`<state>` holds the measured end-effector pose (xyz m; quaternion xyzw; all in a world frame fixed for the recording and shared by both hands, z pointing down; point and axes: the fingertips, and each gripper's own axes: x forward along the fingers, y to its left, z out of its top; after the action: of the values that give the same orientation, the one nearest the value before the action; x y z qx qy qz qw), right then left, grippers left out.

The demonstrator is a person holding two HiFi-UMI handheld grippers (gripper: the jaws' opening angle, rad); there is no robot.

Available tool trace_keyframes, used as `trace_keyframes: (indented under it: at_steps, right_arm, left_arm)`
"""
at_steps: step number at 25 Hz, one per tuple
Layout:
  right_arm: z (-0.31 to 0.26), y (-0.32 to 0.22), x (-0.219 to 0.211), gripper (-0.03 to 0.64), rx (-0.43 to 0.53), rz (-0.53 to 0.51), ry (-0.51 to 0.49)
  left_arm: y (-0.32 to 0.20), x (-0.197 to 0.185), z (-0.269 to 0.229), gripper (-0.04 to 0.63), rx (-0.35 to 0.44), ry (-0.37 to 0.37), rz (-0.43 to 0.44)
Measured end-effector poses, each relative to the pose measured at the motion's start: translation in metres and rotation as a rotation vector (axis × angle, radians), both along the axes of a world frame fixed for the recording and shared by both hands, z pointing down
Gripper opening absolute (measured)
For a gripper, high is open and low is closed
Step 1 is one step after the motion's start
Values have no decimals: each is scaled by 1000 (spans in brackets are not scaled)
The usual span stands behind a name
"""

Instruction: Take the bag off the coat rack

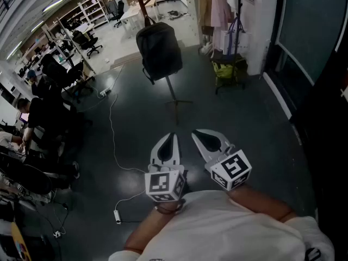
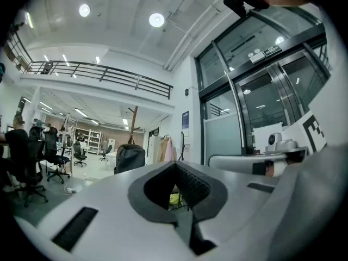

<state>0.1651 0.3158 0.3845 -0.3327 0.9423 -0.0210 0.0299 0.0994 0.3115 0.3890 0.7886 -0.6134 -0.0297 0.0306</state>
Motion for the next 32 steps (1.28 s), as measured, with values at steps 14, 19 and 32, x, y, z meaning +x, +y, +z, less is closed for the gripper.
trace_keyframes:
  at_steps: [14,19,32]
  right_arm:
    - [6,-16,-25,3,-1,-28,-15]
    - [7,-37,-44,3,-6,-54,-29]
    - [-4,-144,-151,3,-7,-37,-18]
  left_arm:
    - [-18,-27,13,6,-14,14,-16]
    - [-39,-40,14,6,-6,20,3]
    - [-149,-143,3,6,-22,18,46]
